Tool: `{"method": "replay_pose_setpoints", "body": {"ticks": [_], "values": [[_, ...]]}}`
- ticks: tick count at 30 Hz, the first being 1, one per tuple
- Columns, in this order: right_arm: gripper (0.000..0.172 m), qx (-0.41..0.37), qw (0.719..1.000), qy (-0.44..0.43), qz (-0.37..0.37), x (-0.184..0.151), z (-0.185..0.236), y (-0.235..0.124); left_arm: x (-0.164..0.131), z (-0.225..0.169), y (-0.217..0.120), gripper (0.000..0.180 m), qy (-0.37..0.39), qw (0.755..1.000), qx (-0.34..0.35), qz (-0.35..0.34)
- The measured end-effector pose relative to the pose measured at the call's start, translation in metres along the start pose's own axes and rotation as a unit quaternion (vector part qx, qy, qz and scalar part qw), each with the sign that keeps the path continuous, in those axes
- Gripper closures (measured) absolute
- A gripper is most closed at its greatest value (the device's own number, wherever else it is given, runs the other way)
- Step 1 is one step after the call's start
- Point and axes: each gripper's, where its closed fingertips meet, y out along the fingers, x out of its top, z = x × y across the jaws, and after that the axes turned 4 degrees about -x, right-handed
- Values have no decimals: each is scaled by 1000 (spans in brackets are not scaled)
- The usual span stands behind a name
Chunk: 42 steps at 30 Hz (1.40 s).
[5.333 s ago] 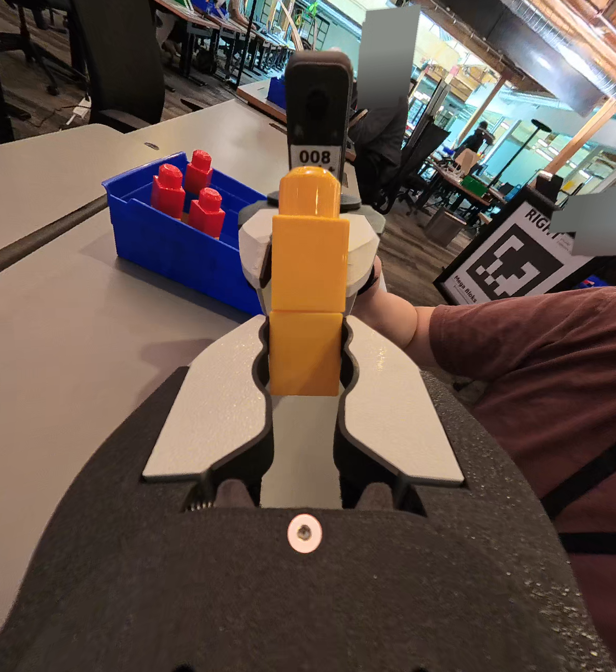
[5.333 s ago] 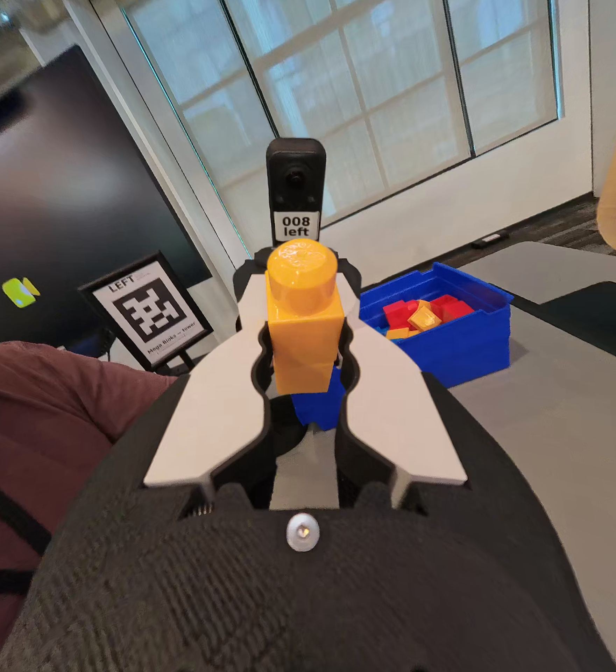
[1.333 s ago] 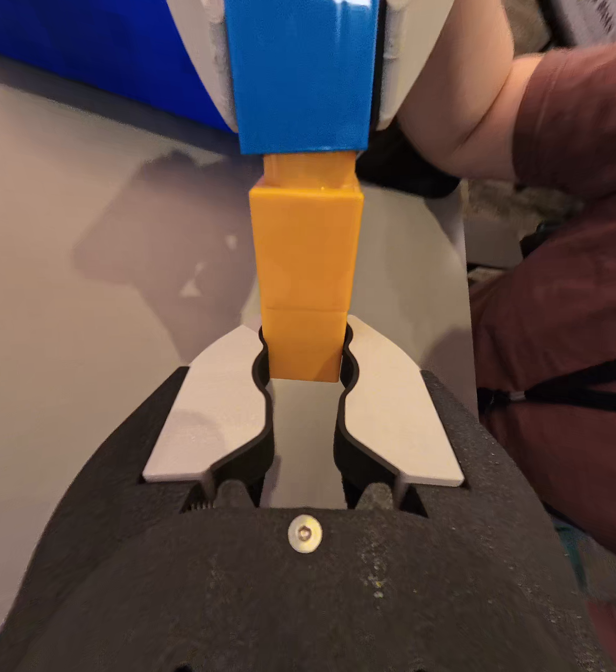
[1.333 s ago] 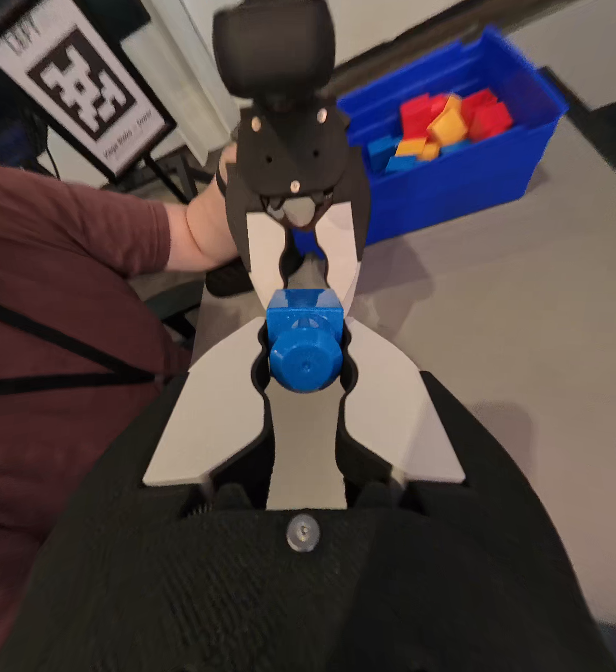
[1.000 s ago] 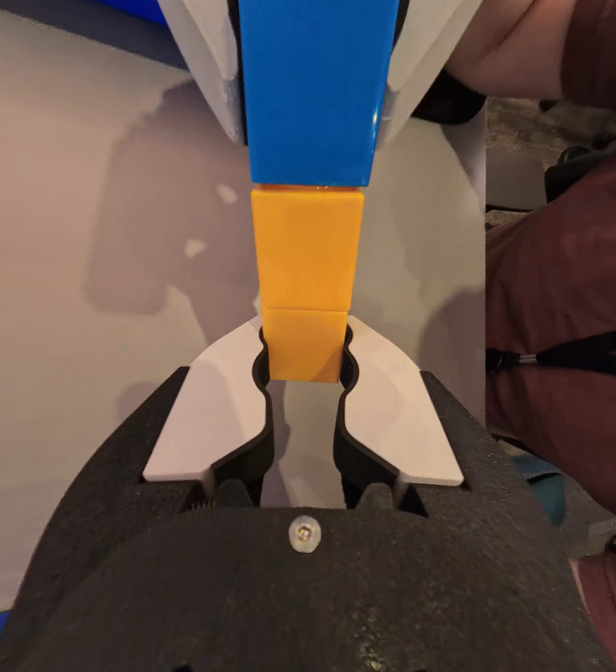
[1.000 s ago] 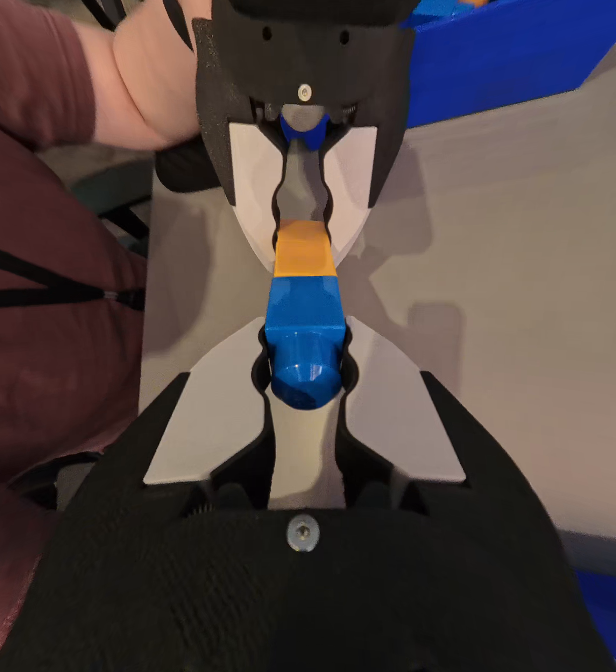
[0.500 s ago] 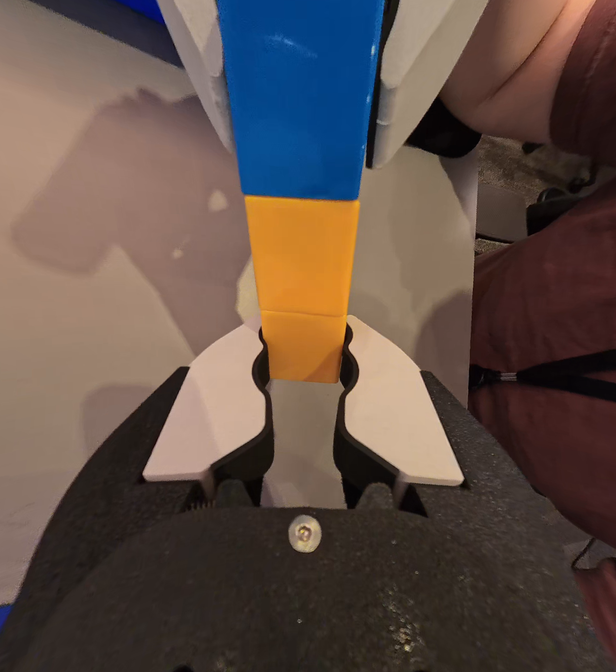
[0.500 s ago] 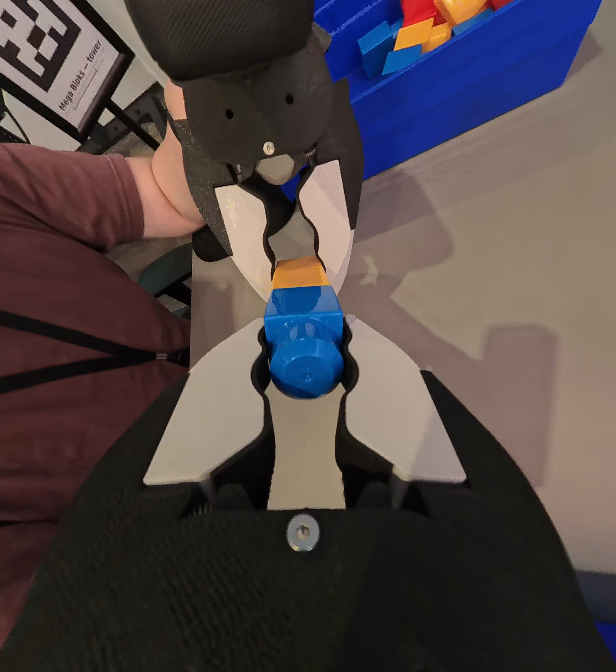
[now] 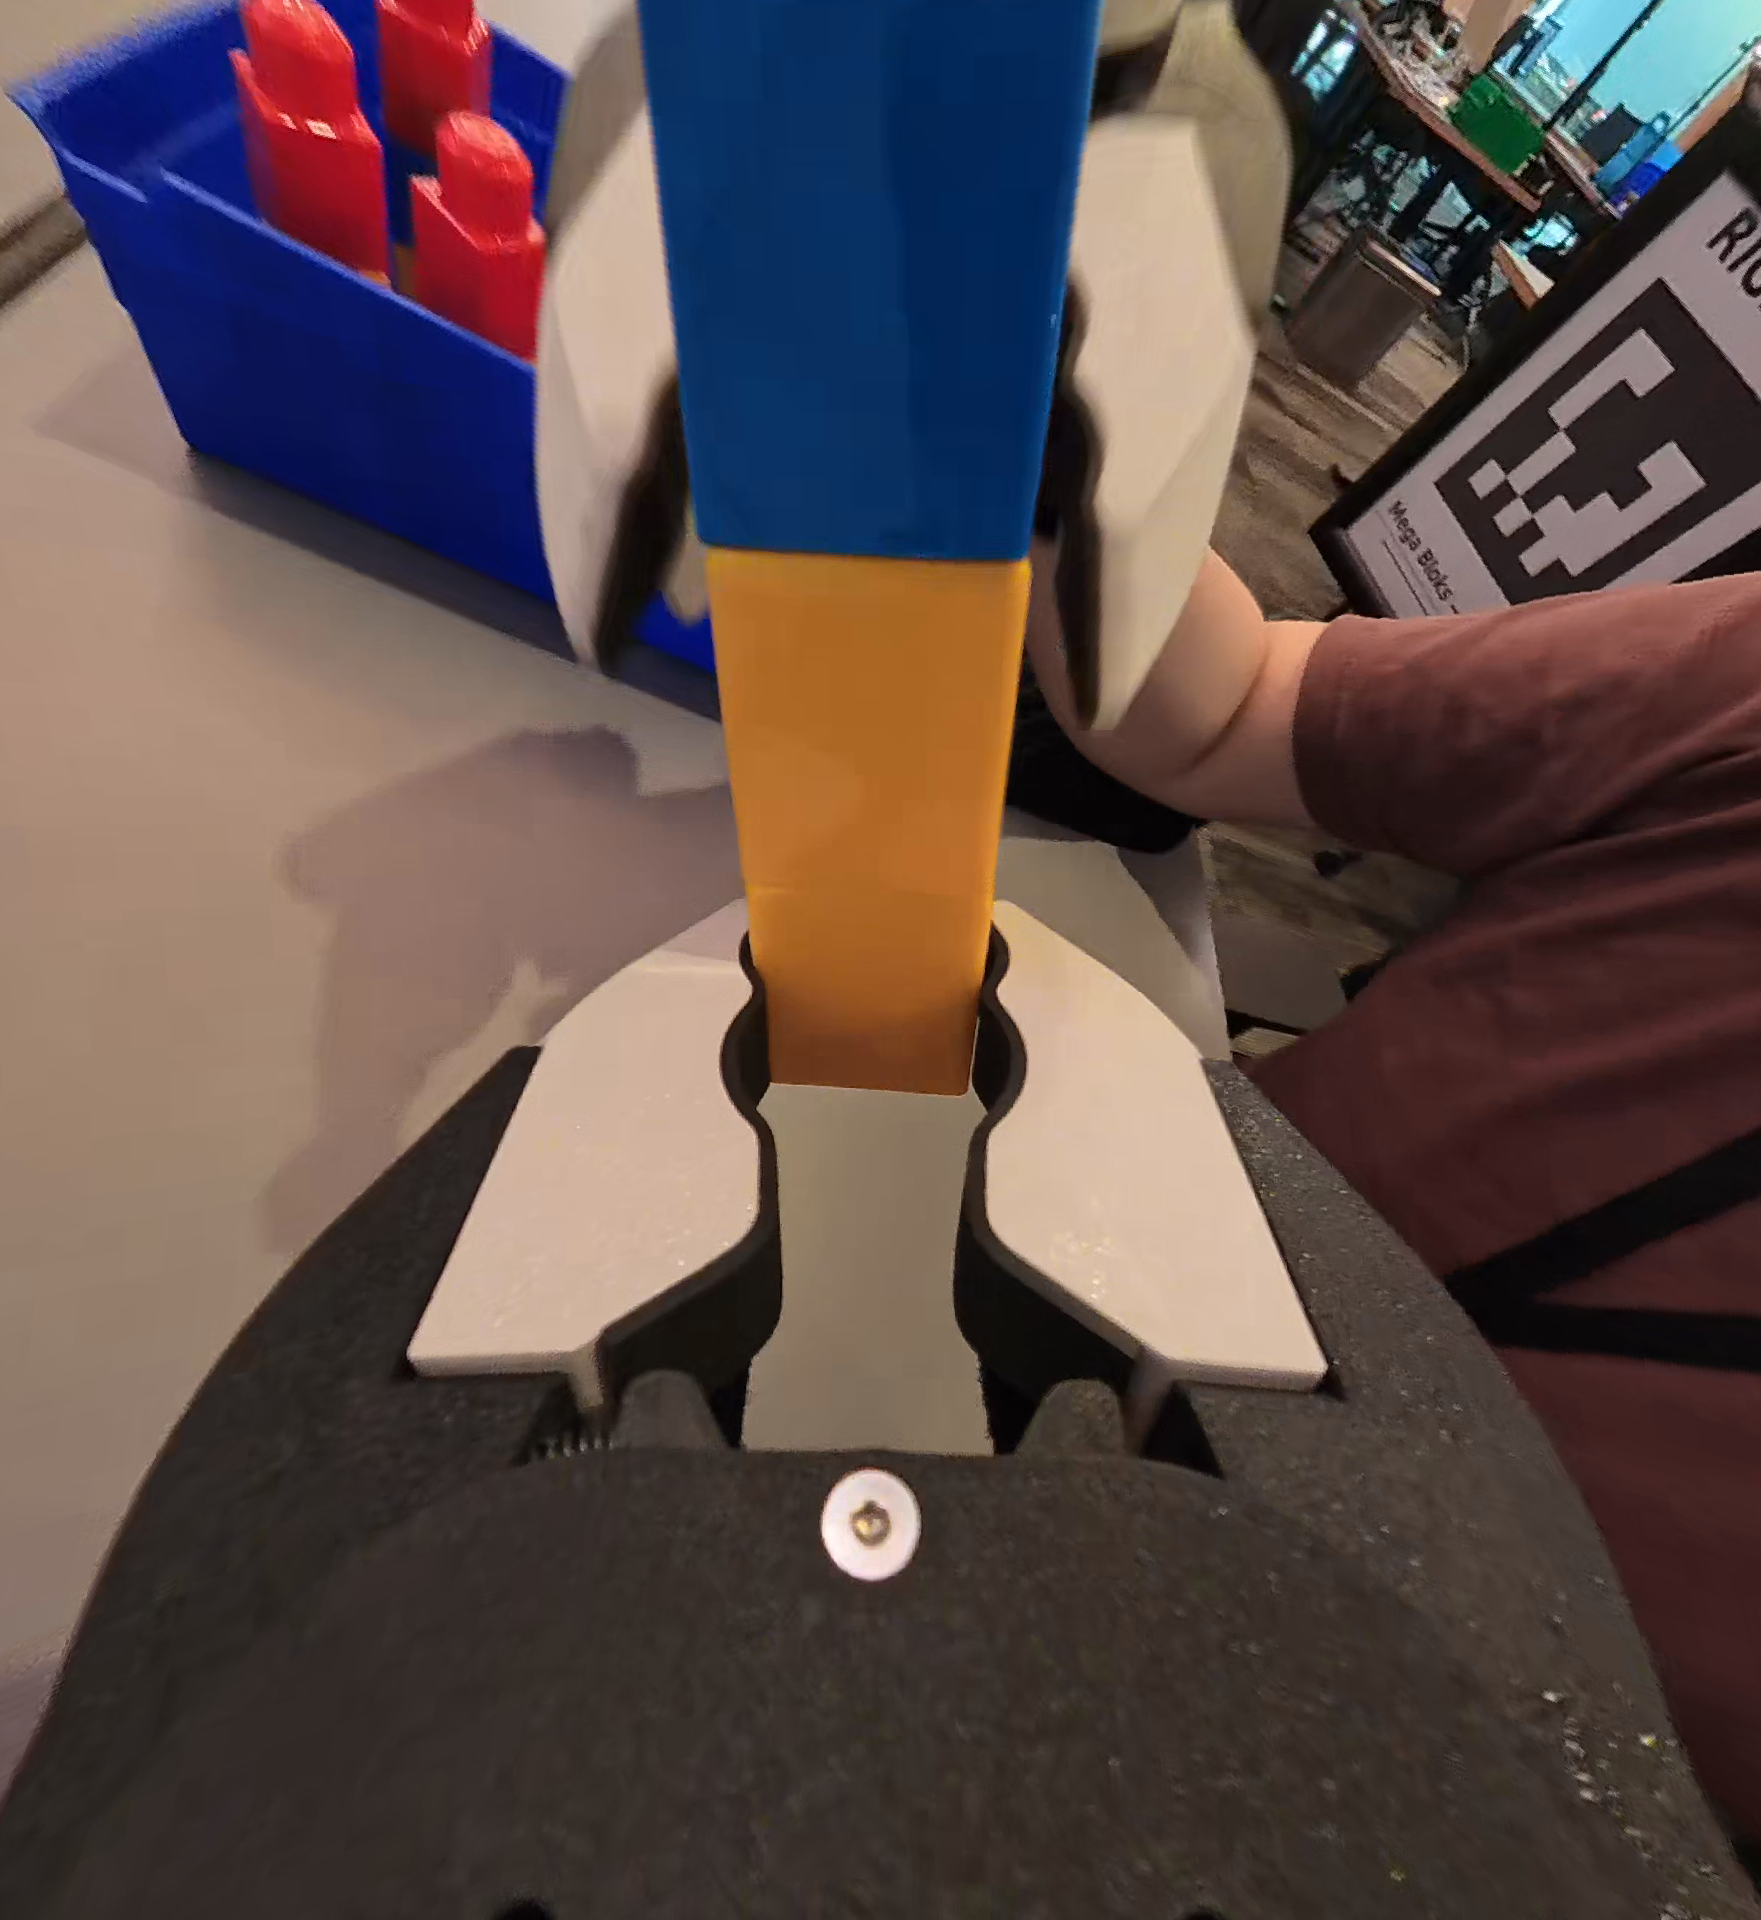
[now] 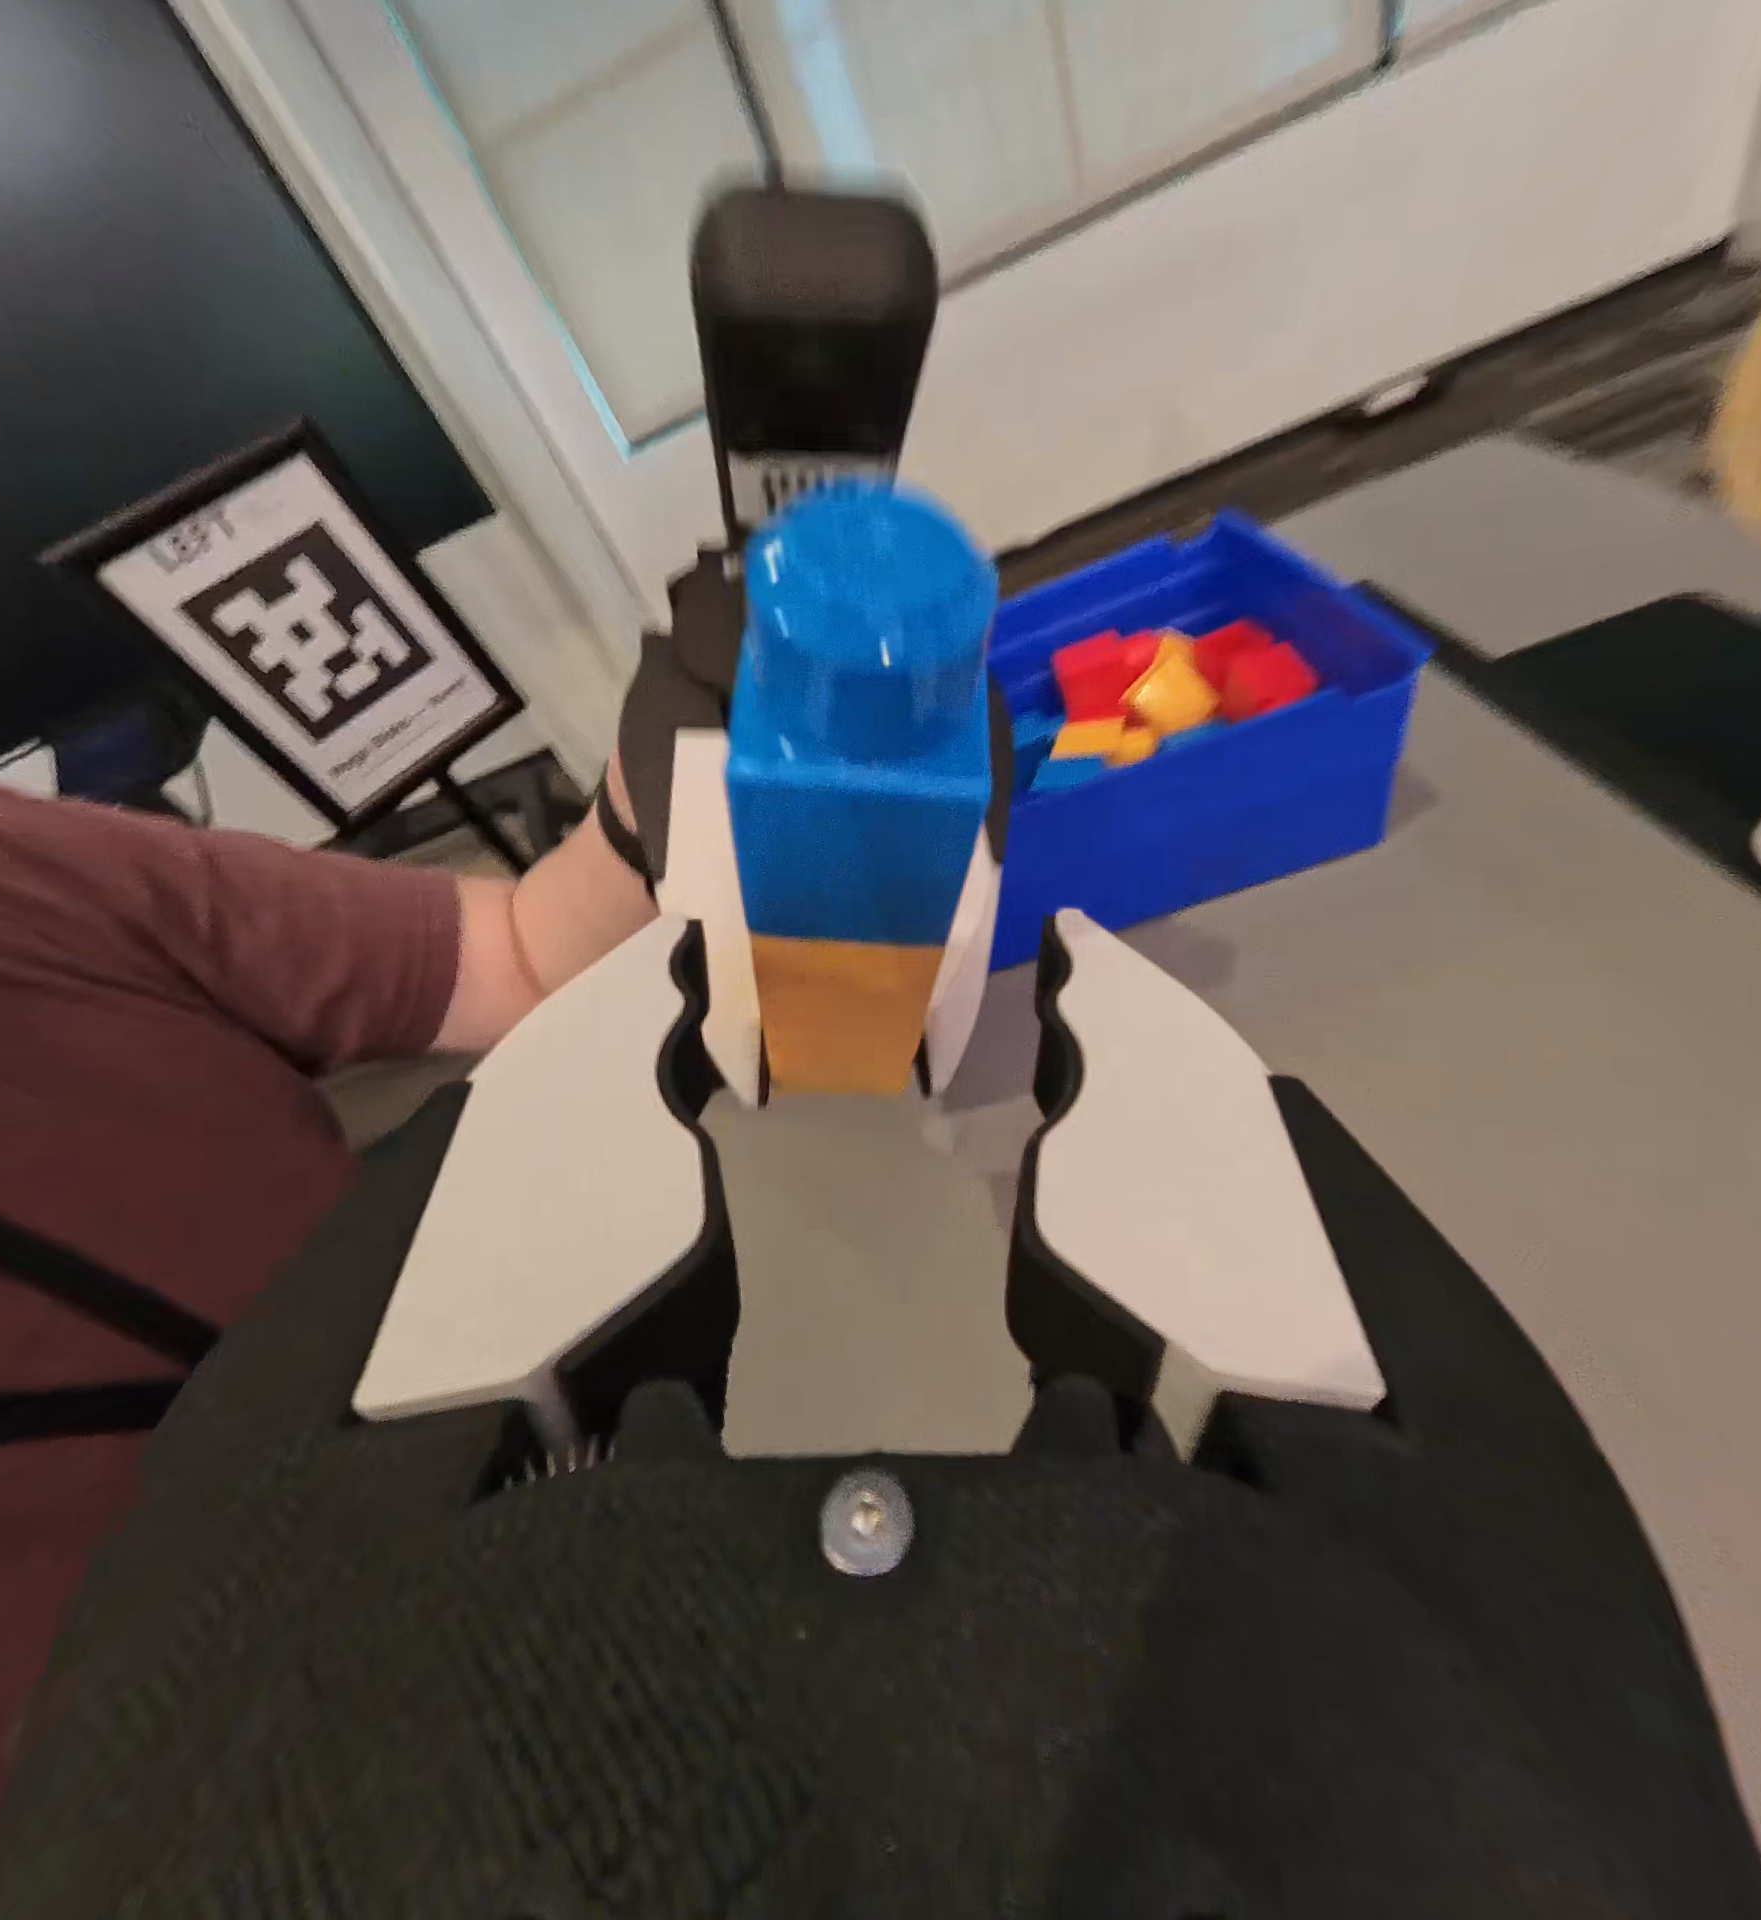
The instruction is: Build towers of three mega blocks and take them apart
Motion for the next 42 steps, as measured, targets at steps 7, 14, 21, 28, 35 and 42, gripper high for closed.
{"method": "replay_pose_setpoints", "body": {"ticks": [7, 14, 21, 28, 35, 42], "values": [[136, 16, 999, -37, 27, -16, 4, 19, 0, 7, -6, 144, 35, 998, 43, 4], [136, -31, 998, -43, 38, -5, -5, -6, 4, 7, -12, 131, 27, 999, 42, -7], [135, -403, 905, -72, 113, -14, -82, -220, 20, 1, -46, 131, 46, 995, 76, -50], [136, -570, 798, 190, 51, -101, -176, -316, 21, -2, -59, 132, 56, 992, 103, -45], [135, -651, 731, 196, 54, -140, -204, -319, 24, -13, -66, 132, 69, 991, 107, -46], [135, -671, 714, 186, 77, -171, -208, -316, 28, -22, -74, 134, 83, 989, 109, -54]]}}
